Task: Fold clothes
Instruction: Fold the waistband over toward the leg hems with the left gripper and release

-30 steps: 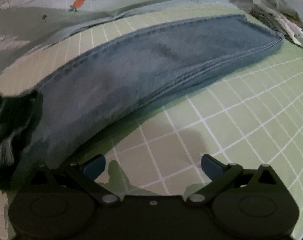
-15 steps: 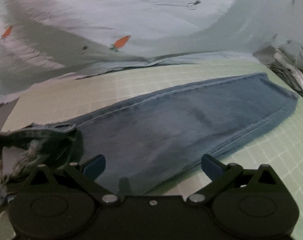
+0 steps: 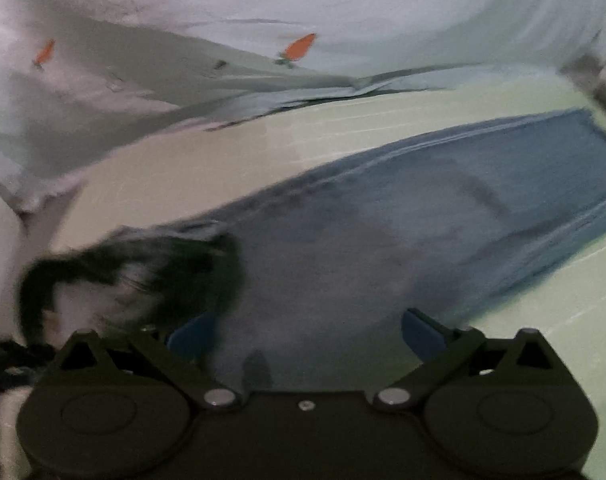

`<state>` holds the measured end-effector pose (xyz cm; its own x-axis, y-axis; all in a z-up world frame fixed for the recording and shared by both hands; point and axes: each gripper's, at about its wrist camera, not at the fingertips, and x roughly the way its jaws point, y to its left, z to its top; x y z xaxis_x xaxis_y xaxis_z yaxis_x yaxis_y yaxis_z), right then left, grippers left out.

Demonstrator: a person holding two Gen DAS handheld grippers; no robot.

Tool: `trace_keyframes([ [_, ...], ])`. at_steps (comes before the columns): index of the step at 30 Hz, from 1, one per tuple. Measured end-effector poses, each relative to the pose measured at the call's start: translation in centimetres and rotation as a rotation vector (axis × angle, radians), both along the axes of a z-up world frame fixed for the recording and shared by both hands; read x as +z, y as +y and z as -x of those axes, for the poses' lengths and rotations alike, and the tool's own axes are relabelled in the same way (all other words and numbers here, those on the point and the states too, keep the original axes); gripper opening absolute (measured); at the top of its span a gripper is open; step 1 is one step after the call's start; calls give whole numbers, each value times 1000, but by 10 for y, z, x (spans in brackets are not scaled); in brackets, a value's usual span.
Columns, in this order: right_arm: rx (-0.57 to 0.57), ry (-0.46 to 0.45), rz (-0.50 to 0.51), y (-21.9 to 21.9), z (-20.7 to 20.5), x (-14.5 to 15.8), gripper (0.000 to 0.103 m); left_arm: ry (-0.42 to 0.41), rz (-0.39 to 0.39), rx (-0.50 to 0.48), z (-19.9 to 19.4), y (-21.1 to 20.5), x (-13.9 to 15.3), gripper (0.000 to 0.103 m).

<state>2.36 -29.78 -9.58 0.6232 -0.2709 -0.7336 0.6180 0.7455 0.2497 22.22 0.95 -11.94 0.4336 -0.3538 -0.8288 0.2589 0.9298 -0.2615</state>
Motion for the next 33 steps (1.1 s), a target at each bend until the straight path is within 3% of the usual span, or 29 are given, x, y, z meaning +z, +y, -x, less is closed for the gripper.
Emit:
trace_keyframes([
  [2,31,-37,-76,1,-14,-6,91,-5,-17,-6,0,-2,-1,30],
  [4,63,-63,-150,2,-28,-13,79,0,-14,-11,0,-2,-1,17],
  [6,88,-70,-218,2,-41,-22,59,6,13,-3,1,0,1,12],
  [12,64,-120,-453,-8,-46,-46,24,-18,91,-70,13,-4,26,7],
  [13,55,-143,-479,-11,-43,-46,12,-22,110,-86,16,-6,33,7],
  [15,41,-196,-517,-17,-37,-45,9,-43,144,-124,23,-18,50,7],
  [22,99,-404,-298,-47,-14,15,8,-116,283,-286,41,-81,109,7],
  [25,83,-453,-194,-74,0,35,8,-130,346,-383,50,-125,118,7],
  [27,51,-426,-122,-93,11,38,8,-129,369,-455,61,-158,111,10],
  [28,24,-387,-88,-102,14,35,8,-139,383,-473,69,-171,102,17],
  [29,-3,-348,-54,-110,17,31,8,-129,379,-492,75,-185,91,40],
  [31,-60,-214,-1,-125,23,13,9,-79,312,-538,86,-214,69,68],
  [33,-115,-96,32,-136,32,-4,15,-61,205,-556,100,-227,56,70],
])
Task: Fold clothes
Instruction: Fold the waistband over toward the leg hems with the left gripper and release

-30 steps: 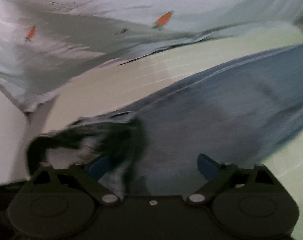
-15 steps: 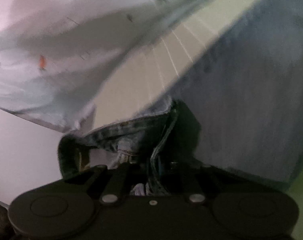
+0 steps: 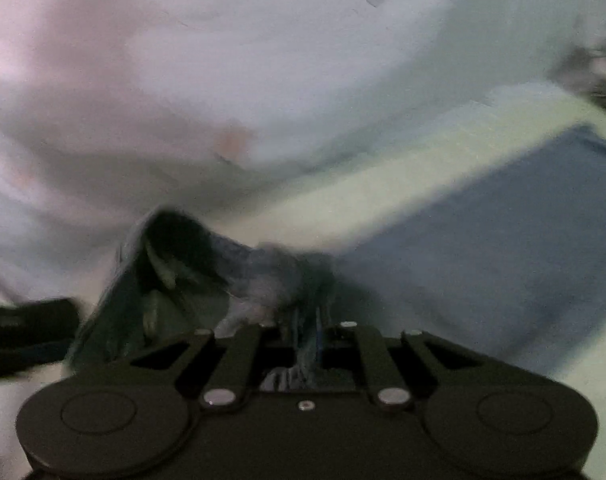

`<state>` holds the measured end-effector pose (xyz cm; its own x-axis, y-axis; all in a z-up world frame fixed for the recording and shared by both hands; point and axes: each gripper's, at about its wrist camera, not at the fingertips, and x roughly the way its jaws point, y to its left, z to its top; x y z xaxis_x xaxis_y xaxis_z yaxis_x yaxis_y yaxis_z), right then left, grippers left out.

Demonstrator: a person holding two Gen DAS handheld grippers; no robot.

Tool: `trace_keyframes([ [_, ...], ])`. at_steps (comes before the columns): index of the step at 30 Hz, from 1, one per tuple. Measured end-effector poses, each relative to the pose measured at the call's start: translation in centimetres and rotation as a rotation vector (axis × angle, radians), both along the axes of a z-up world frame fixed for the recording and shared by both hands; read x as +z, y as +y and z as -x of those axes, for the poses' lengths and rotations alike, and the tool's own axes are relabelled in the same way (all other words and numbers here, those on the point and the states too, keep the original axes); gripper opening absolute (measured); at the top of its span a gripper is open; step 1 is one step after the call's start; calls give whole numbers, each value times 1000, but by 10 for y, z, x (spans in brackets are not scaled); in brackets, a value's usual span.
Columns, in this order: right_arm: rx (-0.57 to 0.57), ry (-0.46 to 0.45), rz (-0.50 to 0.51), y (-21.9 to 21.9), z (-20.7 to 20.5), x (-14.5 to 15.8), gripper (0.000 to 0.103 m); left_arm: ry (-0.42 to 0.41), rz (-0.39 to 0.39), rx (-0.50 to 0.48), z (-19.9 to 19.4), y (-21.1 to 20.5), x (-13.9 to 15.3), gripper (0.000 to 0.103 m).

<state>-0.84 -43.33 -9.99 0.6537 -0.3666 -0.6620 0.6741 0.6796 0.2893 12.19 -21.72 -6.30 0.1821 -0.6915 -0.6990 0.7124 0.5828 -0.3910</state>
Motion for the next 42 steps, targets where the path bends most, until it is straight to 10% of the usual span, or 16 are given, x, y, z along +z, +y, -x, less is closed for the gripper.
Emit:
trace_keyframes([
  [4,-92,65,-26,-7,40,-15,48,-45,-70,-28,17,12,-16,82],
  [12,-153,133,-105,10,92,-36,73,-9,-294,33,27,27,-67,83],
  [19,-102,143,-104,25,120,-11,100,4,-327,74,57,40,-64,84],
  [31,-27,137,-61,-54,166,23,103,-81,-221,220,105,-2,-27,85],
  [42,-190,77,-162,-206,208,-43,103,-77,-325,362,123,-57,-41,88],
])
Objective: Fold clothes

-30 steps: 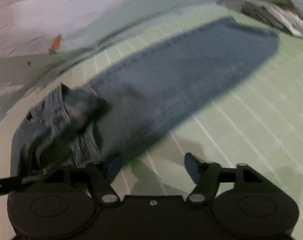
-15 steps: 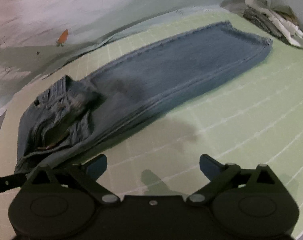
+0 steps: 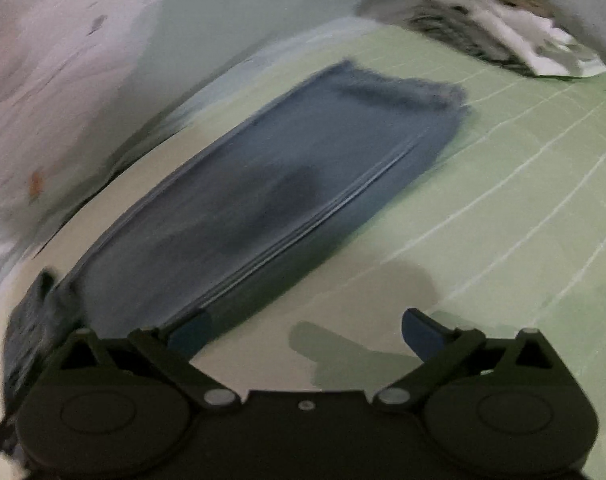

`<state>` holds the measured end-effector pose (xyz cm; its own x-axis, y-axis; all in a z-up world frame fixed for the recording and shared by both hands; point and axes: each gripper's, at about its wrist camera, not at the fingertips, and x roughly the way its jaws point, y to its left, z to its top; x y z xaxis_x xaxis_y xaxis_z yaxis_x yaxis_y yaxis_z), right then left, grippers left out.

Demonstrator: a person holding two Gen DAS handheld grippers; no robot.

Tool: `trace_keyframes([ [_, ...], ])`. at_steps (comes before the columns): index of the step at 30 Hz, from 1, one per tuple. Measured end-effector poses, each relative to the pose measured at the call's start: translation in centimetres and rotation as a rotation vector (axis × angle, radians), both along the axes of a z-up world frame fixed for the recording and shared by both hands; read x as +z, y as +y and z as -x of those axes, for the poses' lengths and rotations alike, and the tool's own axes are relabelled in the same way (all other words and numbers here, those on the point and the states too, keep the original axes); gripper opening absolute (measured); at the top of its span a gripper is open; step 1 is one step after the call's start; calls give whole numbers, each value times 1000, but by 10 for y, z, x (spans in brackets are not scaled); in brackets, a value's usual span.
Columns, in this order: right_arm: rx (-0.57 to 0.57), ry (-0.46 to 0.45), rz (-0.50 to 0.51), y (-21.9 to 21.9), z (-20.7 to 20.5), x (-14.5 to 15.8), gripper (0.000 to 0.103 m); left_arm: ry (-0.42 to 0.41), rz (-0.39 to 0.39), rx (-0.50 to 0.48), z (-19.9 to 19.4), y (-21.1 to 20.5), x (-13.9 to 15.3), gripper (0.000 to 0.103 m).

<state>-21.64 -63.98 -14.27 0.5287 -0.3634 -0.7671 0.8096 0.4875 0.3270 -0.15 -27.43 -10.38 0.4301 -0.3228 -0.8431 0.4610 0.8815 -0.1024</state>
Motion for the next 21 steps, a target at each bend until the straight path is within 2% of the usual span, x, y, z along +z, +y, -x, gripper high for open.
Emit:
trace_keyframes([
  [6,-116,6,107,-71,-3,-19,103,24,-62,49,-21,-31,-14,88],
  [9,-120,1,173,-98,-15,-24,103,48,-98,58,-33,-46,-29,89],
  [13,-91,61,254,-125,-39,-30,103,77,-164,81,-42,-60,-53,91],
  [18,-117,77,270,-149,-52,-32,102,56,-162,95,-43,-58,-58,98],
  [19,-126,77,265,-152,-52,-30,94,60,-158,101,-44,-57,-59,100],
  [20,-123,66,262,-154,-53,-27,71,63,-154,107,-44,-55,-60,102],
  [21,-111,47,259,-154,-53,-23,56,65,-153,114,-44,-54,-61,103],
])
